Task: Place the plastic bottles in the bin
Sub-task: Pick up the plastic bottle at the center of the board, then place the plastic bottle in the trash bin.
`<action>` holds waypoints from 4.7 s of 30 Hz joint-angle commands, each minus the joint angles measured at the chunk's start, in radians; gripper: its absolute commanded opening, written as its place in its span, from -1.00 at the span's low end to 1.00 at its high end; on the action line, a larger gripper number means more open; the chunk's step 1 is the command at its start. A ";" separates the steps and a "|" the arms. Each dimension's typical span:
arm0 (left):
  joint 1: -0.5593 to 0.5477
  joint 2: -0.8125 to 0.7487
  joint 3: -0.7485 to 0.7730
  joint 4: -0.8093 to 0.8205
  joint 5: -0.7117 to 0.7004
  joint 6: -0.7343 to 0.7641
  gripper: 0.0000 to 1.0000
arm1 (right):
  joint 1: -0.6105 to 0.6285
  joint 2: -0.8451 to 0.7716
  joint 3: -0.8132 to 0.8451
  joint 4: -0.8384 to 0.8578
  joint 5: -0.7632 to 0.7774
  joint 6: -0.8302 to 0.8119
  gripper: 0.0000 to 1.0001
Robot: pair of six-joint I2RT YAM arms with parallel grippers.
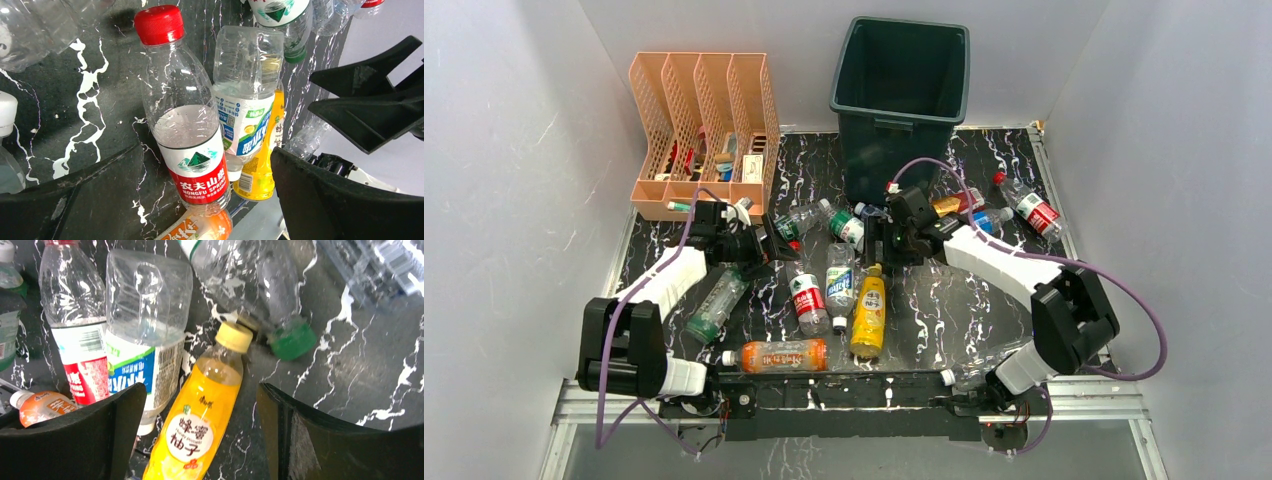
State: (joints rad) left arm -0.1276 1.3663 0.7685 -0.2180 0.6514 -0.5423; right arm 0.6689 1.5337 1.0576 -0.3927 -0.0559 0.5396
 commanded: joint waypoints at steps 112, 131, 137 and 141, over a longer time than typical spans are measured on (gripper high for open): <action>-0.004 -0.125 0.053 -0.084 -0.014 0.025 0.96 | 0.201 -0.118 0.494 0.003 -0.020 -0.164 -0.23; -0.004 -0.139 0.087 -0.139 -0.022 0.048 0.96 | -0.291 0.257 1.109 0.277 -0.012 -0.156 -0.21; -0.004 -0.149 0.088 -0.147 -0.021 0.045 0.96 | -0.438 0.323 1.160 0.371 -0.089 -0.070 -0.20; -0.005 -0.149 0.084 -0.147 -0.024 0.045 0.96 | -0.479 0.409 1.237 0.310 -0.109 -0.076 -0.04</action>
State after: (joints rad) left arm -0.1284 1.2545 0.8204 -0.3389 0.6197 -0.5007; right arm 0.2070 1.8828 2.1899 -0.1417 -0.1150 0.4438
